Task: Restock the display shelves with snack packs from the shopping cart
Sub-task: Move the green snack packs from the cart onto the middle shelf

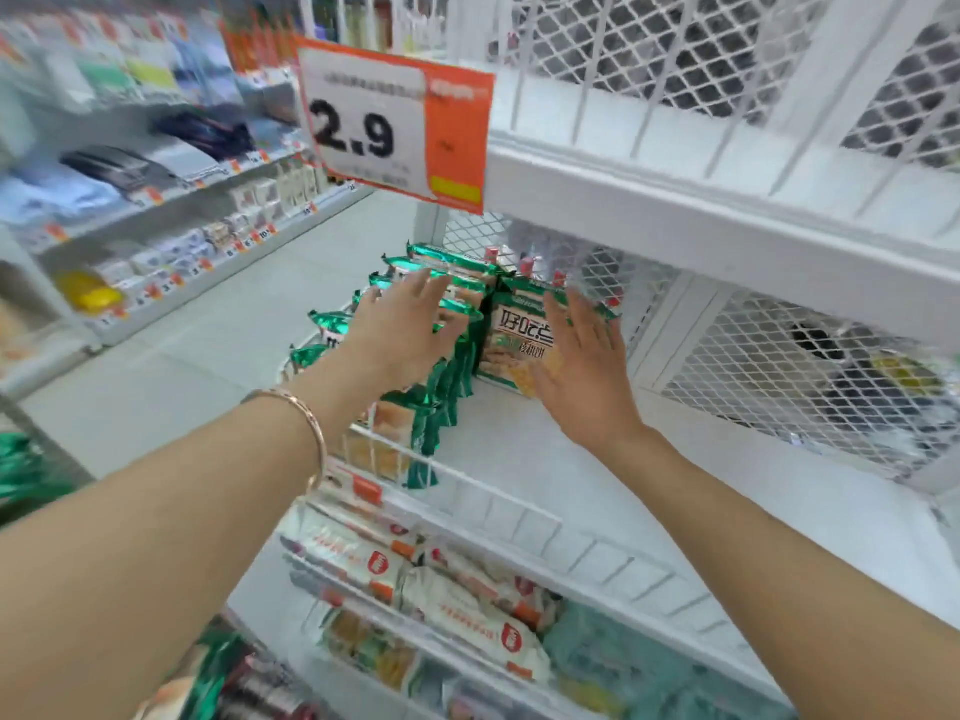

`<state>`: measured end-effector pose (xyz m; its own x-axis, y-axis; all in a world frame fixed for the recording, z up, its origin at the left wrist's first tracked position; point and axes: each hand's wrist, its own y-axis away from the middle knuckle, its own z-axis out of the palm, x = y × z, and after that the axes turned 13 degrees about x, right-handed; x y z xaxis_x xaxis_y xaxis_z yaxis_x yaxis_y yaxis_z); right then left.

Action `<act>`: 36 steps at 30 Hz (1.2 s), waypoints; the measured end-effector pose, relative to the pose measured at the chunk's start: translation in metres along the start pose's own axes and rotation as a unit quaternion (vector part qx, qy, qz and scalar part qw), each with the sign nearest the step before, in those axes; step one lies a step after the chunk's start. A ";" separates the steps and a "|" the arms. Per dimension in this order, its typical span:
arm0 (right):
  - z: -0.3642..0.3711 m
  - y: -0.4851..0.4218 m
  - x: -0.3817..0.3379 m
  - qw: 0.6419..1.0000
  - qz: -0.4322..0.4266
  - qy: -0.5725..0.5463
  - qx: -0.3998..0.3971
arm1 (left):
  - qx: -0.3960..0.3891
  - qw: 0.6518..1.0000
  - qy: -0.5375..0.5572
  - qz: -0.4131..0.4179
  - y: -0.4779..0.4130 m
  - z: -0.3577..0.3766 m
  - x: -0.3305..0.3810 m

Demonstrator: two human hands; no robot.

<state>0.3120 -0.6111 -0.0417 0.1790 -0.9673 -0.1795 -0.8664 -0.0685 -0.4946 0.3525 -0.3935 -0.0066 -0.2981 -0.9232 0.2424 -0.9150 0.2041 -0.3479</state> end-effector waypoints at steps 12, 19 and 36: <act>-0.007 0.114 -0.258 0.973 -0.198 -0.103 -0.065 | -0.048 0.979 -0.012 -0.199 0.212 -0.116 -0.163; 0.031 0.201 -0.337 0.918 -0.021 -0.056 -0.392 | -0.098 0.935 0.038 -0.339 0.342 -0.138 -0.221; 0.014 0.214 -0.325 0.584 0.395 -0.438 -0.558 | -0.191 0.615 0.487 -0.590 0.395 -0.117 -0.215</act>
<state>0.0750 -0.3083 -0.1014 -0.7356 -0.3417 -0.5849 -0.5173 -0.2741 0.8107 0.0236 -0.0762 -0.0903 0.7841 0.0933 0.6135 -0.5913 -0.1879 0.7843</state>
